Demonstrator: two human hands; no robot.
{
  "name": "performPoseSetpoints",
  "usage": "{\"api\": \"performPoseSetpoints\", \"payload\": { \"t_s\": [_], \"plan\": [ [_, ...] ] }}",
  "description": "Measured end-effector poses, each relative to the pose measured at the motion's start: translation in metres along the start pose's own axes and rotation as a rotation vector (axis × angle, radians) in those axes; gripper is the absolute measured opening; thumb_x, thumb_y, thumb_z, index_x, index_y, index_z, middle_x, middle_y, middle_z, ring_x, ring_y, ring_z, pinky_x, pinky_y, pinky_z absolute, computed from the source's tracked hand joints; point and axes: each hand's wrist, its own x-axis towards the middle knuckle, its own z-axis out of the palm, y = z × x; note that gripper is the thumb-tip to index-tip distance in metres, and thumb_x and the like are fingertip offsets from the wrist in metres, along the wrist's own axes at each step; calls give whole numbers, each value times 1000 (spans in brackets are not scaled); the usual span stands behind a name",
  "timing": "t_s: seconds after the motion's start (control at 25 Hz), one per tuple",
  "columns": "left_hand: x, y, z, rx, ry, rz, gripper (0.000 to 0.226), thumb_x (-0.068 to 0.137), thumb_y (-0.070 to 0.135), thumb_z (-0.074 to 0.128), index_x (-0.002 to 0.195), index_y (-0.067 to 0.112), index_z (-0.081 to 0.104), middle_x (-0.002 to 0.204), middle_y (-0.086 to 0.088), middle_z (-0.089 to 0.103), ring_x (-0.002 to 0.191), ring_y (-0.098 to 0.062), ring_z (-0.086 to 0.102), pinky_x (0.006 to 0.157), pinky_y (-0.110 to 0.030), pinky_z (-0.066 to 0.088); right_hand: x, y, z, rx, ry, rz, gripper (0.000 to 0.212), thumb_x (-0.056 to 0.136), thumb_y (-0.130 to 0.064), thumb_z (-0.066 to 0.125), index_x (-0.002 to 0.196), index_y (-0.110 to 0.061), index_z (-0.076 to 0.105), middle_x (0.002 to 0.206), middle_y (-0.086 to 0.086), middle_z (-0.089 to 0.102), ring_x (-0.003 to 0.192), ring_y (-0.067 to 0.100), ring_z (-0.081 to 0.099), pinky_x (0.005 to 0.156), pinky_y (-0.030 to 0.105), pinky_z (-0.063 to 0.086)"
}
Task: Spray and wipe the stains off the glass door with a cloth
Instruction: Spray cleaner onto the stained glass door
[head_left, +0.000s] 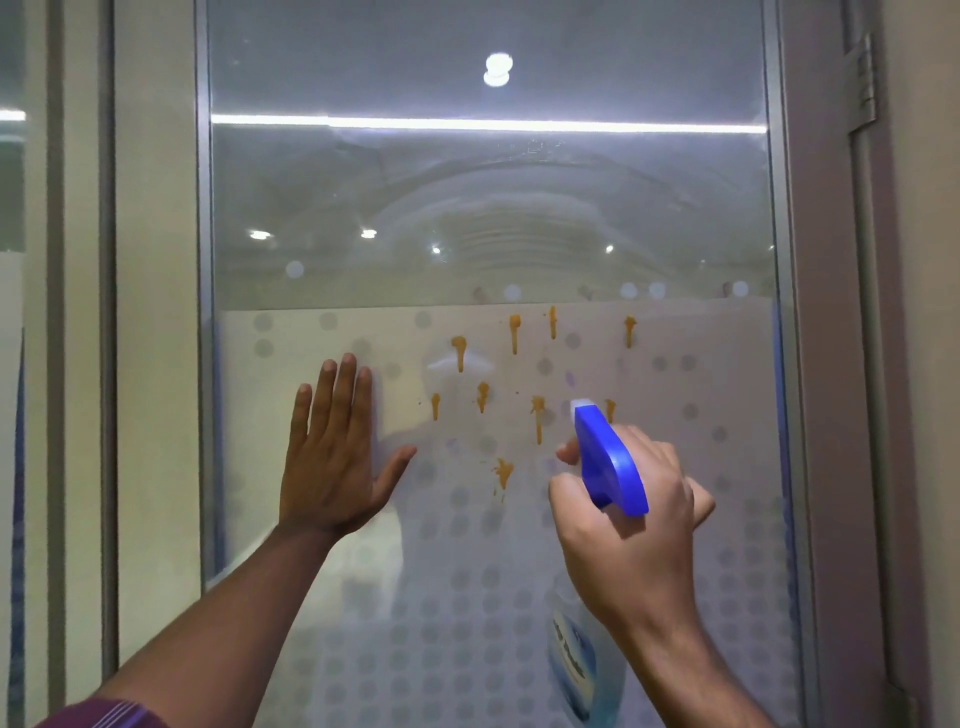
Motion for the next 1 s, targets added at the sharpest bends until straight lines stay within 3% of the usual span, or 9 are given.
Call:
{"api": "performPoseSetpoints", "payload": {
  "t_s": [0.24,0.36,0.52,0.64,0.84,1.0],
  "plan": [
    [-1,1,0,-4,11,-7,97,103,66,36,172,3,10,183,-17,5,170,-36,4,136,-61,15,-3,15,-19,-83,75,-18,18,68,-24,45,60,-19,29,53,-1,35,65,22,44,74,43,30],
    [0,2,0,-2,11,-6,97,103,67,34,172,4,10,183,-16,5,170,-36,4,137,-60,13,-5,21,-23,-72,126,-16,19,69,-17,52,59,-23,37,56,-4,43,68,21,48,76,43,29],
    [-1,3,-1,-8,18,-5,96,103,67,34,172,4,10,183,-17,5,170,-37,5,137,-60,13,-15,24,-26,-16,88,-21,14,67,-18,52,69,-30,59,76,-15,66,91,7,58,86,32,29],
    [-1,3,0,-10,15,-2,97,103,66,35,172,4,9,183,-16,4,170,-37,5,136,-60,13,-23,29,-25,-39,97,4,14,66,-19,52,68,-31,57,72,-13,64,91,8,58,82,40,30],
    [0,2,0,-12,9,-1,97,103,67,35,172,4,8,183,-16,4,170,-36,4,136,-60,13,-29,35,-24,-97,104,18,15,70,-22,49,60,-28,40,57,-6,42,72,20,51,78,45,30],
    [-1,1,1,-26,8,2,97,103,67,35,172,4,9,183,-16,4,170,-36,3,136,-60,13,-38,28,-21,-53,72,2,13,69,-28,45,70,-33,57,77,-14,65,85,9,59,87,34,31]
  ]
}}
